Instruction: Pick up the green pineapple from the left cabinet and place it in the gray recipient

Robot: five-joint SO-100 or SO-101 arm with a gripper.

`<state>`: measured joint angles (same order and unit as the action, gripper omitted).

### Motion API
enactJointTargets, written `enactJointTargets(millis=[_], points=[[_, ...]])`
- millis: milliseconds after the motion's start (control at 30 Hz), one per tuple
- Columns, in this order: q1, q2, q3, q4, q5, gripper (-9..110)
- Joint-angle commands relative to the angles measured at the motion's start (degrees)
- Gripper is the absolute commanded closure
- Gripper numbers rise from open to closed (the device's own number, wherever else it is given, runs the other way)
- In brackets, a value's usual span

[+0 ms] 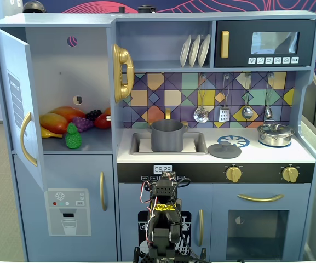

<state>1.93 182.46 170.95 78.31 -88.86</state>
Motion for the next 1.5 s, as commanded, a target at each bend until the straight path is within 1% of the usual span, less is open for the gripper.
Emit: enactJointTargets(millis=[0,300,433,500,667,733,767,800,1000,1067,1133,1333,1467], points=[[-2.0,-0.3,1.1,9.4,0.6,101],[-1.7,-0.3,1.1,9.4,0.6,101],[-9.1,-0.5,1.0,5.8,-2.6,101],[-15.6,-0.5,1.0,-2.5,-1.3,101],[-31.5,-0.6,-3.2,-33.7,2.3,101],[-36.8,-2.5,-4.9,-49.8,0.4,101],[-39.2,-4.6,-6.6,-56.6,0.3,101],[-41.2,-7.4,-9.3,-60.8,-1.1,101],[-48.5,-20.3,-26.0,-65.3,-6.7,101],[-49.5,-24.1,-30.1,-65.7,-7.8,99],[-50.0,-27.8,-32.3,-69.3,-8.0,97],[-50.0,-35.2,-36.8,-75.1,-7.8,85],[-49.4,-39.0,-40.0,-76.4,-3.4,73]])
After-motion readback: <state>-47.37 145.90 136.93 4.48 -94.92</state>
